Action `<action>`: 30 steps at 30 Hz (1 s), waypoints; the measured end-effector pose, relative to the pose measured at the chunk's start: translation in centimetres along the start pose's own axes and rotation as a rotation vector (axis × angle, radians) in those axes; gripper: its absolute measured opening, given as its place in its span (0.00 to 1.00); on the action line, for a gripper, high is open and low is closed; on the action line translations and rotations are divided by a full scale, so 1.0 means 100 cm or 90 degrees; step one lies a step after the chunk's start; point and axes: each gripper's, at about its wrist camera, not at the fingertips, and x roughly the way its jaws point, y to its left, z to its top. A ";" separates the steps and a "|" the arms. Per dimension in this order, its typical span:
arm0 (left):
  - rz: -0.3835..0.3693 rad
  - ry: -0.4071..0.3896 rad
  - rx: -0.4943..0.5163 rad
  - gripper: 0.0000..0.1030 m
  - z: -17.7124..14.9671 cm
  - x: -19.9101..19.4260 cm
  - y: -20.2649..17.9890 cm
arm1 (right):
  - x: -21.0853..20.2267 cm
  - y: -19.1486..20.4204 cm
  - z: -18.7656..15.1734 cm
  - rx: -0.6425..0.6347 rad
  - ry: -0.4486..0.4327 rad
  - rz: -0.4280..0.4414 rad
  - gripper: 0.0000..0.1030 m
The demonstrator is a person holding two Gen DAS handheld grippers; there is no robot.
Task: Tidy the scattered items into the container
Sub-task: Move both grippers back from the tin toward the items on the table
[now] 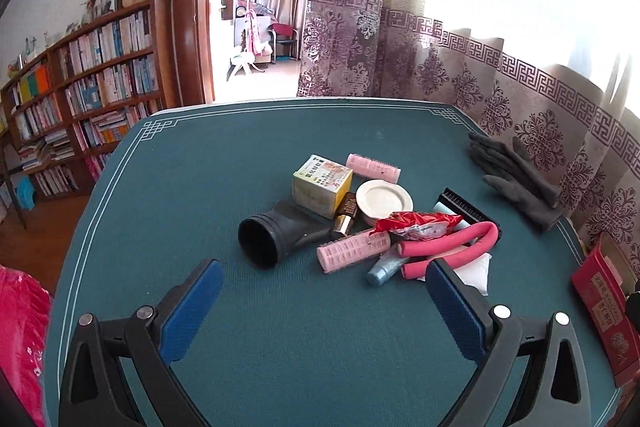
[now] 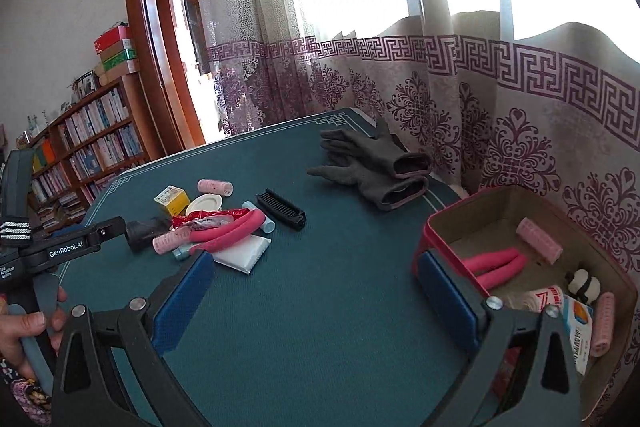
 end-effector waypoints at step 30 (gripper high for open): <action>0.032 0.088 -0.052 0.99 0.027 0.152 0.047 | 0.043 0.026 -0.014 -0.057 0.081 -0.013 0.99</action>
